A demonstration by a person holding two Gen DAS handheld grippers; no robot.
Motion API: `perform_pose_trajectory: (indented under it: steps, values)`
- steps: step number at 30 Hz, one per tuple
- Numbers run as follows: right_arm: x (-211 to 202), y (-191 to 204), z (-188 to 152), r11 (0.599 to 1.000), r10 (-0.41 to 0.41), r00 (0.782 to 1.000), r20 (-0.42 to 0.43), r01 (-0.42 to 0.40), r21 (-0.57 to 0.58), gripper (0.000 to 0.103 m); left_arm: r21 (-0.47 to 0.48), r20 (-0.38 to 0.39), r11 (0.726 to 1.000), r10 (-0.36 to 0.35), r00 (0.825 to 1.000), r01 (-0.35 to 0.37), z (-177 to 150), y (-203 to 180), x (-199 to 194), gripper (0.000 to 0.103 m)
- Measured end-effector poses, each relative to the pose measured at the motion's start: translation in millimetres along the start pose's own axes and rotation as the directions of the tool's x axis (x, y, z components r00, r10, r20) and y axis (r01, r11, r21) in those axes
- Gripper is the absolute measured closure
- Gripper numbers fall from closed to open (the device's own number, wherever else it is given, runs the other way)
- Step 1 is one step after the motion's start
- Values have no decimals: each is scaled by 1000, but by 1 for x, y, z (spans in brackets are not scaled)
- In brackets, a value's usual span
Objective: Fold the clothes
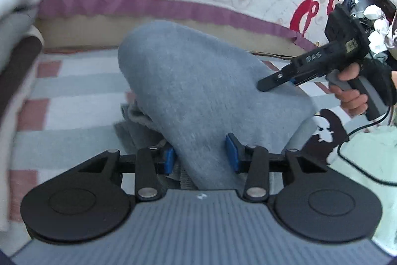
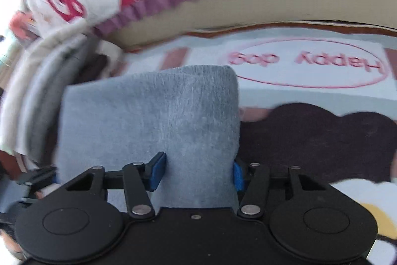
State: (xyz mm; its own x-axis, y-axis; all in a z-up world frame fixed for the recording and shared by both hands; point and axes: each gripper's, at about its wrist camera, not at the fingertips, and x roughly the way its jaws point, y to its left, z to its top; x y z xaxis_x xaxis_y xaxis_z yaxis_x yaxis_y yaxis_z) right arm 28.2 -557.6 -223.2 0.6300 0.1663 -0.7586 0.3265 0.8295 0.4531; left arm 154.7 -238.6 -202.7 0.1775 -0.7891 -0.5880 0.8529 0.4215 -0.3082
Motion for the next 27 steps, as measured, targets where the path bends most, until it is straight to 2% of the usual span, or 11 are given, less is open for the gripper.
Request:
perform_pose_trajectory:
  steps: [2, 9, 14, 15, 17, 18, 19, 20, 22, 25, 27]
  values:
    - [-1, -10, -4, 999, 22, 1000, 21, -22, 44, 44, -65, -3, 998, -4, 1000, 4, -2, 7, 5, 53]
    - [5, -26, -7, 988, 95, 995, 12, -96, 122, 34, -277, -56, 961, -25, 998, 9, -9, 36, 23, 10]
    - [12, -38, -5, 972, 168, 986, -15, -163, 172, 31, -422, -90, 907, -46, 995, 4, -14, 56, 36, 4]
    - [14, -40, -5, 967, 182, 983, -20, -176, 183, 31, -478, -83, 878, -73, 994, 25, -17, 64, 39, 2]
    - [17, -45, -4, 958, 211, 977, -29, -201, 203, 30, -477, -75, 877, -99, 992, 52, -17, 63, 42, 2]
    - [18, -48, -3, 953, 227, 973, -34, -214, 214, 29, -470, -71, 880, -110, 991, 64, -17, 63, 43, 6]
    - [20, -51, -3, 947, 246, 968, -43, -230, 223, 29, -463, -68, 883, -122, 990, 77, -16, 62, 45, 17]
    - [22, -54, -2, 941, 265, 963, -52, -246, 233, 29, -456, -65, 886, -133, 989, 89, -16, 61, 46, 19]
    - [28, -59, -1, 928, 296, 953, -65, -271, 256, 28, -439, -53, 892, -151, 987, 113, -14, 59, 45, 40]
    - [40, -60, 1, 912, 308, 949, -58, -278, 302, 23, -405, -31, 904, -164, 986, 138, -10, 55, 40, 48]
    - [44, -51, 0, 910, 279, 960, -20, -258, 325, 22, -361, -21, 923, -152, 988, 134, -6, 48, 37, 49]
